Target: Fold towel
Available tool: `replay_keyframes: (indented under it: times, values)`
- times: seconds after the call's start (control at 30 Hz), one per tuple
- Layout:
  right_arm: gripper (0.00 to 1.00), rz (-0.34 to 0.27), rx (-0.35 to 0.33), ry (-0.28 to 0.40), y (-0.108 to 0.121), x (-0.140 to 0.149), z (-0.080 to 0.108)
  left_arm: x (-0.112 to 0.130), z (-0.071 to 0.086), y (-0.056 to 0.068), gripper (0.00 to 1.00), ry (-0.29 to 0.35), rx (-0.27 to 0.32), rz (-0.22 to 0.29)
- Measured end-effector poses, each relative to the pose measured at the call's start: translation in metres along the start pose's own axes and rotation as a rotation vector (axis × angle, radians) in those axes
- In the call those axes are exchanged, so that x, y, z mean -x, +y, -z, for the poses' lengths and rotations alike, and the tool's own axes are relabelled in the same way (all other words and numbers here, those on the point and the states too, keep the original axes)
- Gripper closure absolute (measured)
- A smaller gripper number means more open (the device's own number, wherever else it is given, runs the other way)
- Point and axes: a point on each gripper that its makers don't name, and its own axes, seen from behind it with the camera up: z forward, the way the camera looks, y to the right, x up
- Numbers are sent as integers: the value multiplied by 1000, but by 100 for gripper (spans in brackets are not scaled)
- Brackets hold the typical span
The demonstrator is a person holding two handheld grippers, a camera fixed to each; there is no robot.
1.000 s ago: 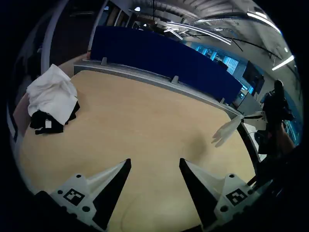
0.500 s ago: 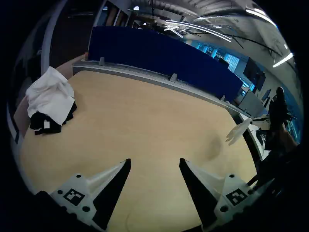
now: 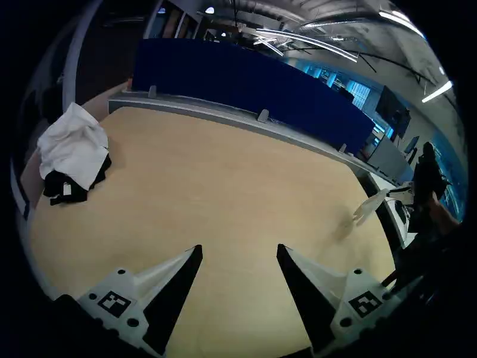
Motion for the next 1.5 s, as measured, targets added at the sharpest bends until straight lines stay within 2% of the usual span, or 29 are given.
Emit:
replay_keyframes:
  times: [0.2, 0.4, 0.67, 0.97, 1.17, 1.37, 1.5]
  values:
    - [92, 8, -3, -12, 7, 9, -4, -1, -2, 9, 8, -4, 1, -16]
    - [92, 5, -18, -18, 5, 19, -8, 1, -3, 13, 8, -8, 1, -22]
    - [92, -19, -23, -49, 0, 54, -5, 2, -1, 18, 8, -12, 0, -35]
    - [92, -69, -17, -111, -6, 107, 0, 6, -4, 24, 8, -19, 5, -52]
    - [92, -110, -30, -148, -18, 145, 0, 7, -5, 27, 8, -22, 7, -59]
    - [92, -157, -30, -216, -28, 191, -1, 10, -5, 28, 8, -27, 7, -61]
    - [92, -204, -2, -271, -27, 218, -4, 13, -4, 29, 8, -37, 5, -66]
